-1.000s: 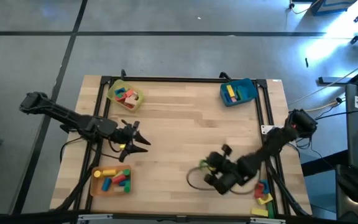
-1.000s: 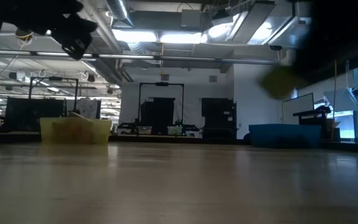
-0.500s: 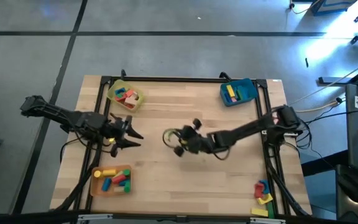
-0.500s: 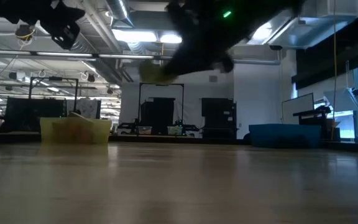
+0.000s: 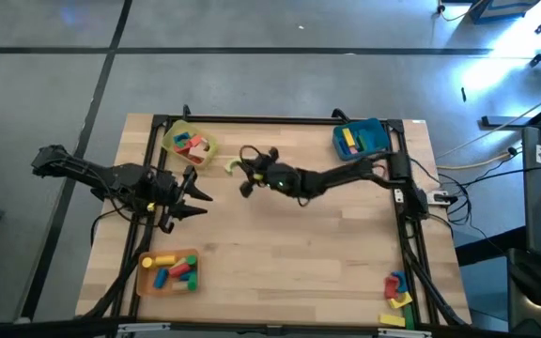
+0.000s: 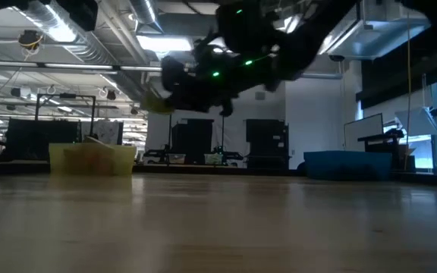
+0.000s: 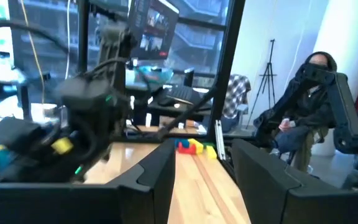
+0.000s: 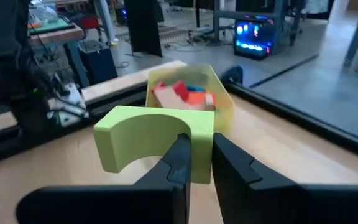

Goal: Sort blocks by size
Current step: Put the light green arch block into the yellow bin, then adjust the yellow rectangular block

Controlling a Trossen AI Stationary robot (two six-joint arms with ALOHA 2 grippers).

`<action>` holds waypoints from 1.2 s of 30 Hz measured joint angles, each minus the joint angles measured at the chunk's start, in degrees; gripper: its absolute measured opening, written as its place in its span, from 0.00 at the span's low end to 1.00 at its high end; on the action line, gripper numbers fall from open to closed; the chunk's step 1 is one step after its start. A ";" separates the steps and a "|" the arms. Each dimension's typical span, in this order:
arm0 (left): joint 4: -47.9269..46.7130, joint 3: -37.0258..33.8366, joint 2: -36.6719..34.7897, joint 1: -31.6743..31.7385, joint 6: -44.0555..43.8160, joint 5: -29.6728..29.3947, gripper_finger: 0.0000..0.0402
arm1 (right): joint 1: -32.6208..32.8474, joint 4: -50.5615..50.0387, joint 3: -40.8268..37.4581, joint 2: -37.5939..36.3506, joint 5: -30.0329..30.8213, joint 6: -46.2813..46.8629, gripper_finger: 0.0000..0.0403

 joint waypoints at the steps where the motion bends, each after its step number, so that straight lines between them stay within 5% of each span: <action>1: 0.39 0.00 -0.04 0.00 0.56 -0.02 0.36 | -0.74 0.06 1.86 1.28 -0.98 -0.57 0.12; 22: 1.66 0.00 -0.02 0.20 1.39 -0.11 0.36 | -9.19 -8.97 53.66 32.85 -9.19 -6.35 0.12; 30: 1.11 0.00 -0.02 0.20 1.39 -0.09 0.36 | -9.21 -9.83 58.28 37.11 -8.97 -4.91 0.15; 36: 1.12 0.00 -0.02 0.20 1.39 -0.08 0.36 | -9.71 -10.25 58.28 37.11 -9.27 -2.02 0.38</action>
